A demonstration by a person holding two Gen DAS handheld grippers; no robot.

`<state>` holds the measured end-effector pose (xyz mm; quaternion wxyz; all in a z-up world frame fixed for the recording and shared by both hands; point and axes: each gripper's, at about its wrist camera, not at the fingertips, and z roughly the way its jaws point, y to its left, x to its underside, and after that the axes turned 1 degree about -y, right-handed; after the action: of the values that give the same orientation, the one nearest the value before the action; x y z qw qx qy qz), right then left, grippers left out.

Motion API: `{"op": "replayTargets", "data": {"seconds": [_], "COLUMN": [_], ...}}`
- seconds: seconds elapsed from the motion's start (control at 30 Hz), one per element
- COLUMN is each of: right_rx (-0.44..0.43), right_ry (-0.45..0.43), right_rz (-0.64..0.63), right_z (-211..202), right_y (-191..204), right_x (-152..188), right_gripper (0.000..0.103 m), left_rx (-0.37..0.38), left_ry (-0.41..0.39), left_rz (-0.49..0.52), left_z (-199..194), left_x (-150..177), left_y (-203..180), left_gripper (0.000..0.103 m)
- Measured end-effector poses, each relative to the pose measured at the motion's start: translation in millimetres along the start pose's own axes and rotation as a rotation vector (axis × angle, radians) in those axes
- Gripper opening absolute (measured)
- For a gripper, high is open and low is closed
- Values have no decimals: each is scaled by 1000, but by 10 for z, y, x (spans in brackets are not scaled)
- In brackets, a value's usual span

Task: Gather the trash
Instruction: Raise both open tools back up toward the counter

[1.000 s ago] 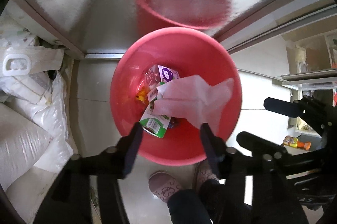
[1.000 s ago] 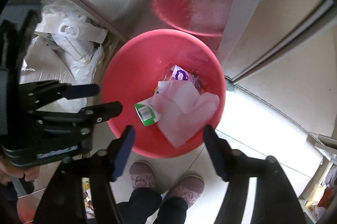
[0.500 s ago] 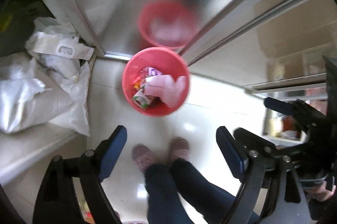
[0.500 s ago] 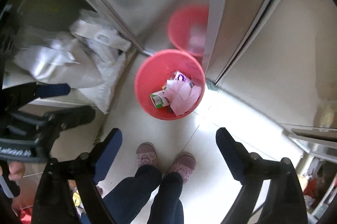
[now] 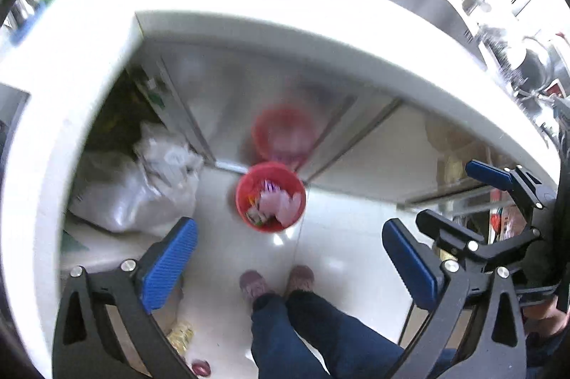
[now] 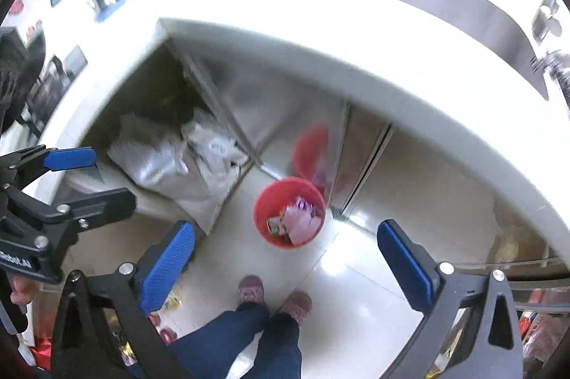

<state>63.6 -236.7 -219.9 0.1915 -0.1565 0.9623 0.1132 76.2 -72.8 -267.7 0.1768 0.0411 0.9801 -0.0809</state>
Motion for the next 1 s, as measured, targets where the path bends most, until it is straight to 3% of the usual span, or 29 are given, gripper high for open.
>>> {"op": "replayTargets", "data": {"seconds": [0.3, 0.57, 0.83, 1.0], "right_rx": [-17, 18, 32, 94], "right_ry": [-154, -259, -277, -274], "right_rz": [8, -9, 42, 101], "right_z": [-665, -996, -918, -694], "right_y": [-80, -93, -191, -236], "right_x": [-531, -1046, -1689, -2113], "right_gripper": [102, 102, 102, 102], "left_rx": [-36, -22, -43, -40], "left_ry": [-163, -243, -266, -250], "left_rz": [23, 35, 67, 109], "left_z": [-921, -1205, -1149, -924], "left_x": [-485, -960, -1770, -2321], "left_y": [-119, -82, 145, 344], "left_gripper": [103, 103, 103, 103]}}
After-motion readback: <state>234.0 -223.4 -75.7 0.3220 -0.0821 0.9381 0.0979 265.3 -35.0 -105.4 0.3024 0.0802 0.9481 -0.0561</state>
